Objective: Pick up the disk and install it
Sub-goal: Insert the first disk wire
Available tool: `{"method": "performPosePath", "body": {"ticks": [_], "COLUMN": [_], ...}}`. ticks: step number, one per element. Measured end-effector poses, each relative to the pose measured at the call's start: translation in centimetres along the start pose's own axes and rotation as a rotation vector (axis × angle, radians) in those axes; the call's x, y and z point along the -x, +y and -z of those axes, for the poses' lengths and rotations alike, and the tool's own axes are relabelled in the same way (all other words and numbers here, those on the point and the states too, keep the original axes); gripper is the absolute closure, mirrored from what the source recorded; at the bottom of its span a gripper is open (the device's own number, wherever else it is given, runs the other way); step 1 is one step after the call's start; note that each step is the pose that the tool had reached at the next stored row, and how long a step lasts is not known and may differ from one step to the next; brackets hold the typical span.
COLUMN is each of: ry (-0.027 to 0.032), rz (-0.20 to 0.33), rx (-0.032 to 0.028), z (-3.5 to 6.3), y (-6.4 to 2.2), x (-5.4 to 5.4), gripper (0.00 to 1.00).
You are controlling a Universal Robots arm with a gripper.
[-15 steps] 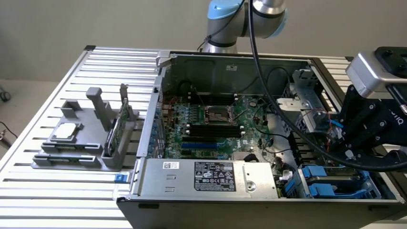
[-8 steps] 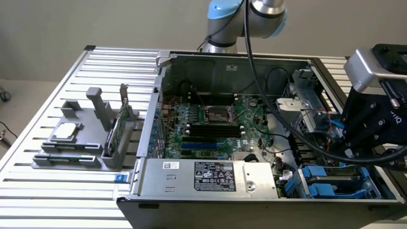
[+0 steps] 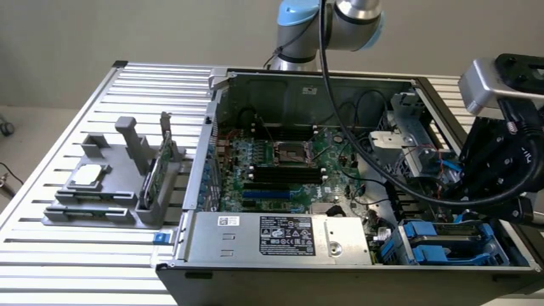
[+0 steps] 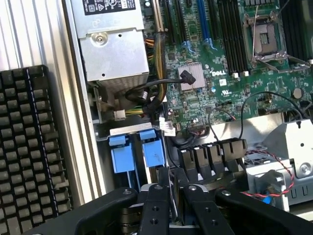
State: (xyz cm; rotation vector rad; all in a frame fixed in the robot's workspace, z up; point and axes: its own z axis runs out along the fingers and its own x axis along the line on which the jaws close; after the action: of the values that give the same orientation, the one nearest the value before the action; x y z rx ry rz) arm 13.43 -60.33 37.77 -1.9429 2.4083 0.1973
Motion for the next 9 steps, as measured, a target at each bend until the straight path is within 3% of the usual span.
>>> {"method": "performPosePath", "body": {"ticks": [9], "ry": [-0.0164], "rz": [-0.123], "rx": [-0.0124], "z": [0.0], "y": [0.0], "x": [0.0], "gripper": [0.8]}}
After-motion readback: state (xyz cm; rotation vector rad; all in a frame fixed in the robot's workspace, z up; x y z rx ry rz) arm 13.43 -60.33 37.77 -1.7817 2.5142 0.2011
